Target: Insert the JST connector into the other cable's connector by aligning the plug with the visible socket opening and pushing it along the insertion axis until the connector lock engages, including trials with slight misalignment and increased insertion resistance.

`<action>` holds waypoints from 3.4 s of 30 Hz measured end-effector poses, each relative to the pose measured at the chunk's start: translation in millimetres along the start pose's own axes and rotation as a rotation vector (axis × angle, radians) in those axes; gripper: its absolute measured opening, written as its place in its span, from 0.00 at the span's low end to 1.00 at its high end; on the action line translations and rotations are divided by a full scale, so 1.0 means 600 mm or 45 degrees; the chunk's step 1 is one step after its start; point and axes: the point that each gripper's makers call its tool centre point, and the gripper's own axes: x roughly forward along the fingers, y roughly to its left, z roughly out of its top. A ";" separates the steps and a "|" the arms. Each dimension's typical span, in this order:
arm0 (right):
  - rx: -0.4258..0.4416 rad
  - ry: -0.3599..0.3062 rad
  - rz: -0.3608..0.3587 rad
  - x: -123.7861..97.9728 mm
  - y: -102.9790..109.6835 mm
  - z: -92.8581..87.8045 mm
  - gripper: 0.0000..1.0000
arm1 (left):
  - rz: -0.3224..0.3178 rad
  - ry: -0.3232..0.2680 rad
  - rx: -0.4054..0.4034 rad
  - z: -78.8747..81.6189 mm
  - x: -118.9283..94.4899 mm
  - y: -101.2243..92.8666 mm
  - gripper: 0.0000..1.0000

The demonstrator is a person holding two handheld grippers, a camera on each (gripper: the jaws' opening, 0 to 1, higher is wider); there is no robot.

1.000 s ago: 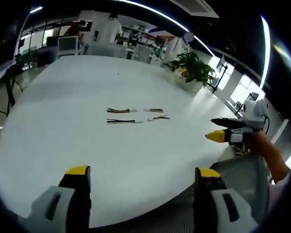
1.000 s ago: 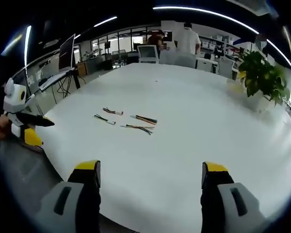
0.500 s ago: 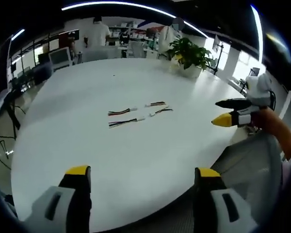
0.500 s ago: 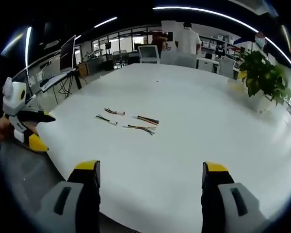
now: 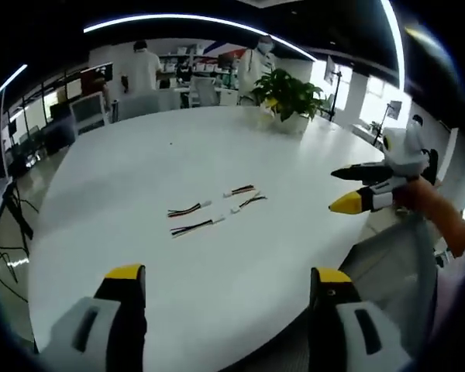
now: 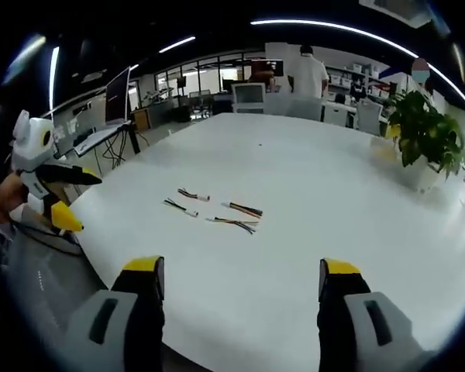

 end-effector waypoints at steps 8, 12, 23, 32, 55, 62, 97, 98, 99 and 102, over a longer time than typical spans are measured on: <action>0.098 -0.100 0.103 -0.002 0.004 0.073 0.75 | -0.066 -0.030 0.031 0.036 0.016 0.001 0.81; 0.103 -0.150 0.146 0.003 0.006 0.103 0.74 | -0.060 -0.040 0.056 0.049 0.022 0.007 0.82; 0.062 -0.151 0.167 0.026 0.006 0.128 0.73 | -0.090 -0.116 0.077 0.094 0.034 0.024 0.83; 0.002 -0.181 0.158 0.023 -0.007 0.158 0.66 | -0.182 -0.214 0.068 0.157 0.028 0.036 0.82; -0.086 -0.153 0.200 0.054 0.006 0.176 0.64 | -0.181 -0.188 0.184 0.186 0.058 0.042 0.82; -0.110 -0.146 0.219 0.067 0.010 0.185 0.64 | -0.180 -0.161 0.216 0.191 0.074 0.041 0.82; -0.214 0.079 0.328 0.143 0.021 0.121 0.64 | -0.227 -0.003 0.326 0.159 0.167 0.052 0.82; -0.214 0.087 0.324 0.146 0.019 0.119 0.64 | -0.235 0.006 0.331 0.155 0.172 0.049 0.82; -0.214 0.091 0.324 0.147 0.018 0.117 0.64 | -0.236 0.009 0.332 0.154 0.174 0.049 0.82; -0.212 0.105 0.327 0.149 0.015 0.112 0.64 | -0.241 0.026 0.348 0.147 0.183 0.047 0.82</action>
